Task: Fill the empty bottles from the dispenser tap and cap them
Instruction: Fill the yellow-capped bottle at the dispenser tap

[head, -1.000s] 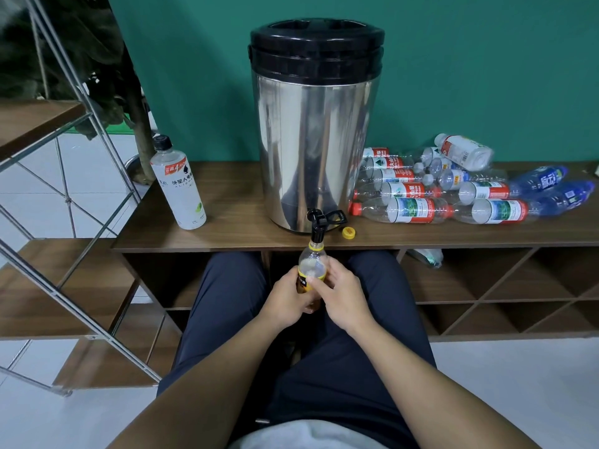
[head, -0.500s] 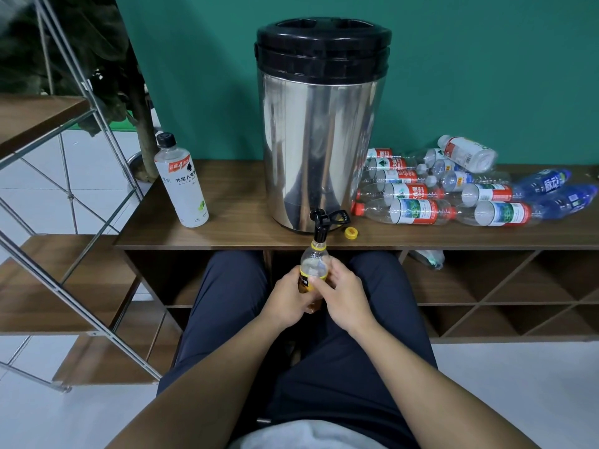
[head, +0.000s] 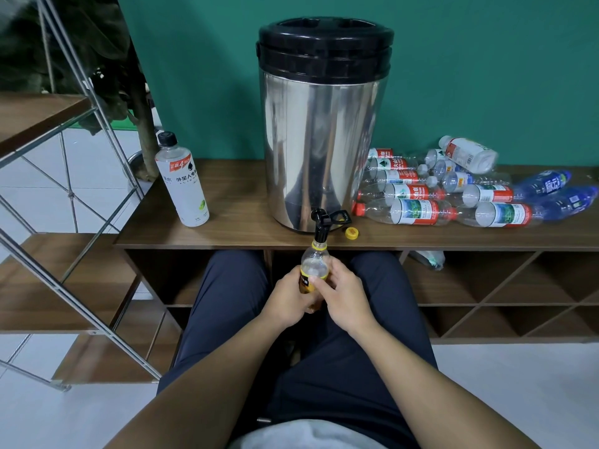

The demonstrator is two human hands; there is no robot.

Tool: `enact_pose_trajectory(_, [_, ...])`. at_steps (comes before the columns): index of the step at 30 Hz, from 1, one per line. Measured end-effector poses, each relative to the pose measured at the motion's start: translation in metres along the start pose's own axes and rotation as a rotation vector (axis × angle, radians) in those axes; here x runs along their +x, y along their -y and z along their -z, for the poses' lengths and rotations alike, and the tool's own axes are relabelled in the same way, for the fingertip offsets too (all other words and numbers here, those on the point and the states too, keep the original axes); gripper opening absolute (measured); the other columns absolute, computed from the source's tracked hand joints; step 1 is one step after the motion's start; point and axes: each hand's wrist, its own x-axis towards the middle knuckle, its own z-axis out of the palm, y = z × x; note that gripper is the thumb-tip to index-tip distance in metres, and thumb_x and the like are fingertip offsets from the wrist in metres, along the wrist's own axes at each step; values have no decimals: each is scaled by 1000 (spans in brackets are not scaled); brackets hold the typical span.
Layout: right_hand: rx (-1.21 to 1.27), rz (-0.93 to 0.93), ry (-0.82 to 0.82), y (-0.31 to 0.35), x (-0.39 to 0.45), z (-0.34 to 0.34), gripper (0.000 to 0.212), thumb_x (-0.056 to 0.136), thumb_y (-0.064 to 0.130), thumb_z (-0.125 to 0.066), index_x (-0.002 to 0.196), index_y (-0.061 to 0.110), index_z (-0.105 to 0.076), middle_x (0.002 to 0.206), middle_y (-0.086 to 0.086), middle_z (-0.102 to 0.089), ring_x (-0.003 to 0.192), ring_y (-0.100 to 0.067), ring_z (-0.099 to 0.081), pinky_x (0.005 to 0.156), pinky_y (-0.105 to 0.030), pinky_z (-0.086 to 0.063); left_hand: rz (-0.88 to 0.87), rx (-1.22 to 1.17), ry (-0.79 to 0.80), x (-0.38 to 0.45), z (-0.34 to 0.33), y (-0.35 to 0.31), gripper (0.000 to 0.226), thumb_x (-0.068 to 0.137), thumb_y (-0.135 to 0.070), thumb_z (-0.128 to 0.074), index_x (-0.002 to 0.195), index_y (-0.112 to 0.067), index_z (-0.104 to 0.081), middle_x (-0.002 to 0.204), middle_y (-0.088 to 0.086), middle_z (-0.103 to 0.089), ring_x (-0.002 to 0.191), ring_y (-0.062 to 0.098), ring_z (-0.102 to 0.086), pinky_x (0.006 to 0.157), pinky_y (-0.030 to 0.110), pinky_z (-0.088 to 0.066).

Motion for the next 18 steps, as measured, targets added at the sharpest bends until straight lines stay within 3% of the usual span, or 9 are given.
enact_pose_trajectory(3, [2, -2, 3, 0, 0, 0, 31, 102, 21, -78, 129, 35, -73, 120, 12, -81, 115, -10, -77, 106, -50, -61, 2, -7, 2, 0, 0, 1, 40, 93, -21, -85, 129, -28, -70, 106, -8, -80, 94, 9, -79, 85, 41, -69])
enact_pose_trajectory(7, [-4, -2, 3, -1, 1, 0, 31, 101, 23, -79, 129, 35, -73, 120, 13, -81, 115, -10, -77, 106, -50, -61, 9, 0, 9, -2, 1, -2, 38, 97, -19, -82, 132, -27, -68, 108, -7, -79, 93, 9, -78, 82, 33, -68])
enact_pose_trajectory(12, [5, -5, 3, -1, 1, 0, 32, 101, 22, -78, 130, 35, -73, 120, 13, -81, 115, -10, -77, 106, -50, -61, 23, -24, 15, -2, 0, -2, 37, 97, -21, -82, 130, -31, -68, 107, -7, -79, 92, 12, -80, 80, 43, -70])
enact_pose_trajectory(18, [4, -4, -4, -2, 1, -1, 32, 101, 20, -79, 130, 33, -73, 119, 12, -82, 113, -10, -77, 105, -51, -61, 25, -44, 7, -3, -1, -5, 35, 99, -14, -80, 130, -25, -68, 107, -3, -79, 92, 16, -79, 80, 40, -69])
